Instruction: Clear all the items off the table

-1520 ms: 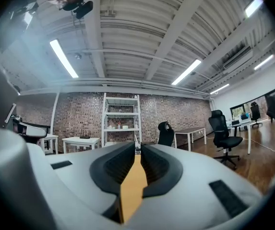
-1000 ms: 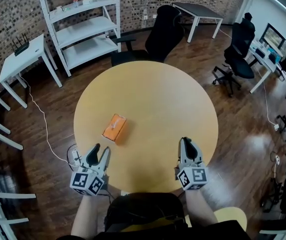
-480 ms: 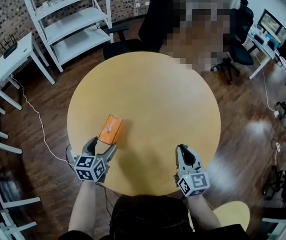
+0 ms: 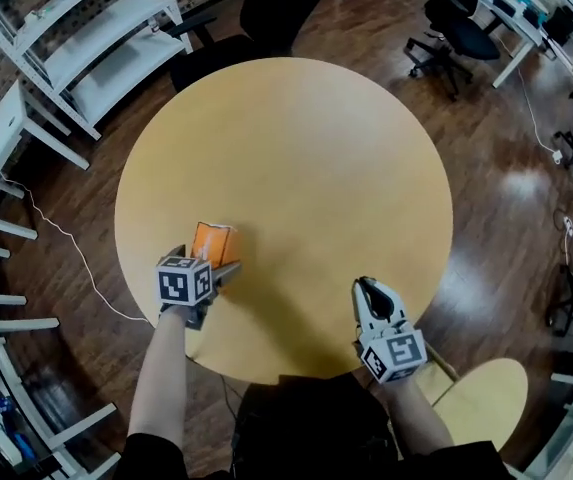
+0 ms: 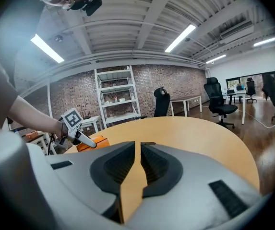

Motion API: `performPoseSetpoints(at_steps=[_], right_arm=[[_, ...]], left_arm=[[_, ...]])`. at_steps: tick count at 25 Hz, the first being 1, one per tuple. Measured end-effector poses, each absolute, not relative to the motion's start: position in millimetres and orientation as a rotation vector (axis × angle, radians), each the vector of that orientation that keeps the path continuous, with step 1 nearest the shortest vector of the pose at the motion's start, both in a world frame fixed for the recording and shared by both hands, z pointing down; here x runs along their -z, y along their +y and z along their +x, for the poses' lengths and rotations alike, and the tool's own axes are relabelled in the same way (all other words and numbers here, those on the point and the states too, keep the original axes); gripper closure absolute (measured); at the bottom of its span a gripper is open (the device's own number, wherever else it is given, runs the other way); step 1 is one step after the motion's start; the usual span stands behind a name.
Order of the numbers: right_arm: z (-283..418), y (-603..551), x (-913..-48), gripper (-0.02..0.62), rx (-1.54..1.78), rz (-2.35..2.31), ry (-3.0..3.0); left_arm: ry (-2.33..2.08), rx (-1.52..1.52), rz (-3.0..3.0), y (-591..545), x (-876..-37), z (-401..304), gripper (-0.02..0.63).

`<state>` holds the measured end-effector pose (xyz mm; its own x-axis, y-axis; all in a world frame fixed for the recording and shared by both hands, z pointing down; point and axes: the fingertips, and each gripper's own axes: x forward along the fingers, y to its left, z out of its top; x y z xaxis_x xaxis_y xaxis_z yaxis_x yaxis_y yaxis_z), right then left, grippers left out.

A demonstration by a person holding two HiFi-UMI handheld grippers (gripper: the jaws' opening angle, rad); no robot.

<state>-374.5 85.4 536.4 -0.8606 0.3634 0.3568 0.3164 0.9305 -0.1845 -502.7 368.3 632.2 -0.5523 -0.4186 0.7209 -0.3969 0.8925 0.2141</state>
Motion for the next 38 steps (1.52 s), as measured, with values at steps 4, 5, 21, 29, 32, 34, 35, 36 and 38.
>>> performPoseSetpoints(at_steps=[4,5,21,29,32,34,35,36,38], right_arm=[[-368,82,-545,0.555,-0.196,-0.424,-2.687],[-364,82,-546,0.554,-0.205,-0.409,-2.687],[-310,74,-541,0.554,-0.221,-0.308,-2.732],[-297,87,-522,0.554,-0.205,-0.336,-2.78],[-290,103,-524,0.555,-0.22,-0.342,-2.787],[-289,116,-528,0.555,-0.227,-0.353,-2.792],[-290,122,-529,0.555,-0.229,-0.363,-2.801],[-292,127,-529,0.554,-0.228,-0.368,-2.816],[-295,131,-522,0.554,-0.233,-0.337,-2.854]], left_arm=[[-2.091,-0.051,0.589,362,-663,-508,-0.009],[-2.075,-0.071,0.591,360,-667,-508,-0.009],[-2.105,-0.186,0.624,364,-678,-483,0.158],[-2.294,-0.131,0.741,361,-601,-455,0.16],[-2.334,-0.091,0.799,363,-576,-439,0.16],[-2.331,-0.125,0.865,365,-566,-426,0.16],[-2.325,-0.161,0.903,365,-561,-422,0.16],[-2.322,-0.198,0.942,363,-556,-419,0.16],[-2.324,-0.245,1.025,353,-545,-421,0.16]])
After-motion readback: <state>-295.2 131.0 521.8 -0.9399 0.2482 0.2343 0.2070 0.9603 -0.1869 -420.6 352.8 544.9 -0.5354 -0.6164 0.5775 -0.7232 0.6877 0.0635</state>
